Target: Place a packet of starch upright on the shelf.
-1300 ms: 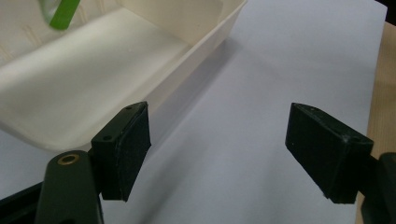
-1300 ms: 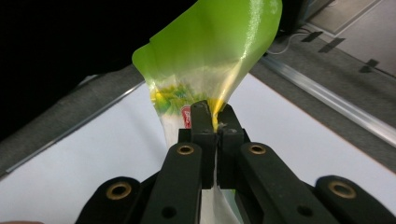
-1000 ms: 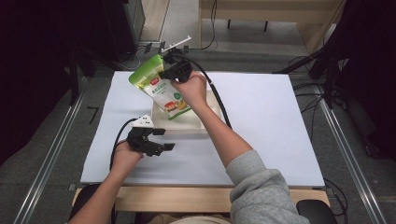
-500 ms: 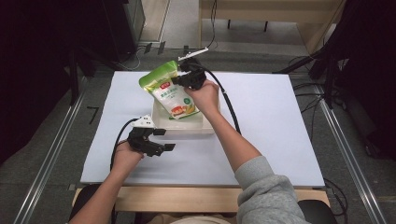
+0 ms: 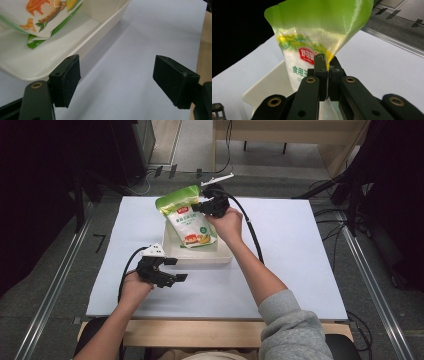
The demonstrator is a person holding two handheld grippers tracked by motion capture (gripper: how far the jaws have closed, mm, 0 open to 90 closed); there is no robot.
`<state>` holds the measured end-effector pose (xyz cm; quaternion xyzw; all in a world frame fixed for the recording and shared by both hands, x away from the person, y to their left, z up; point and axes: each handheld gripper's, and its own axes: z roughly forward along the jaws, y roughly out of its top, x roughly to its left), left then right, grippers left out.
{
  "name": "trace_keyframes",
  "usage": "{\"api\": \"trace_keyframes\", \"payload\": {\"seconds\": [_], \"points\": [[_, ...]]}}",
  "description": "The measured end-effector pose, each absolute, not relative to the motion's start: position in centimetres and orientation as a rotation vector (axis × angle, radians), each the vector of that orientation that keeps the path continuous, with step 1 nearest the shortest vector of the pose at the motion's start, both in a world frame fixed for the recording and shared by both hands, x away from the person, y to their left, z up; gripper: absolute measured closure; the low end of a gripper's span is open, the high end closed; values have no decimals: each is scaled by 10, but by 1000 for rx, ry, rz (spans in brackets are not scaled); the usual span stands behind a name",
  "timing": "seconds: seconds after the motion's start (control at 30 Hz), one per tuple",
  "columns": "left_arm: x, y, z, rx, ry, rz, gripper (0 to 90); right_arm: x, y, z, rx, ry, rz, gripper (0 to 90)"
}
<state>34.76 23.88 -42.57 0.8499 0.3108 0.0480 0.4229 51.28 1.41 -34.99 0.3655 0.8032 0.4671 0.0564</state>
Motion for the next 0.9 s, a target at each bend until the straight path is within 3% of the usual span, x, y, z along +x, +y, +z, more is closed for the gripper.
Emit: {"api": "trace_keyframes", "payload": {"seconds": [0.3, 0.67, 0.9], "points": [[348, 238, -426, 2126, 777, 121, 227, 516, -13, -371, 1210, 2421, 1435, 873], [348, 238, -427, 2130, 780, 120, 227, 506, -7, -369, 1105, 2477, 1309, 564], [348, 237, -427, 2132, 779, 114, 227, 497, -19, -359, 1099, 2471, 1326, 494]]}}
